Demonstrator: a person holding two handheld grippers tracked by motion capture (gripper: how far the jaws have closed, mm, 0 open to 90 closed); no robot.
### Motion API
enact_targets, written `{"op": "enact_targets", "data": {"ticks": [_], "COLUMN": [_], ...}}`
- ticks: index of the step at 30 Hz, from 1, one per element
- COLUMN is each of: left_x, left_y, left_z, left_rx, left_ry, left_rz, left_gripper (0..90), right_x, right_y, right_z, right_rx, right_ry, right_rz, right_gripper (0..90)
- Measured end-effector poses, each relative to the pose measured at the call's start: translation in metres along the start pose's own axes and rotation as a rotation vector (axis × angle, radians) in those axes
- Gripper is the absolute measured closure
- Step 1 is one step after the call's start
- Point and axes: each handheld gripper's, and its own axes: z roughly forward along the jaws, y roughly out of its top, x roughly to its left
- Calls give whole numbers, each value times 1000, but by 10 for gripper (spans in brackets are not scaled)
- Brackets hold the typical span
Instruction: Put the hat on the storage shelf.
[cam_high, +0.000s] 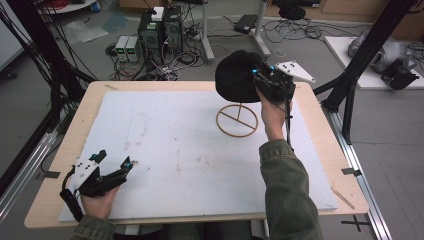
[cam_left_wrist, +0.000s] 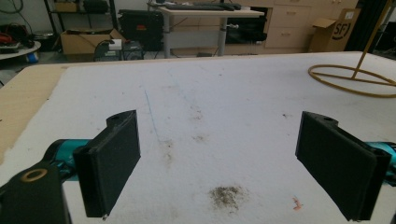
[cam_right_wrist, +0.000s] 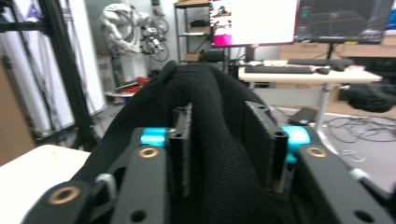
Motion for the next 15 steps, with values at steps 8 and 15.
{"op": "enact_targets", "data": {"ticks": [8, 15], "left_x": [-1, -1], "left_y": [0, 0], "left_z": [0, 0], "left_rx": [0, 4], "left_ry": [-1, 0], "left_rz": [5, 6], "left_gripper": [142, 142], "right_x": [4, 0], "right_y": [-2, -5], "right_z": [0, -4], "right_rx": [1, -45], "right_ry": [-21, -9], "right_rz": [-6, 1], "right_gripper": [482, 348]}}
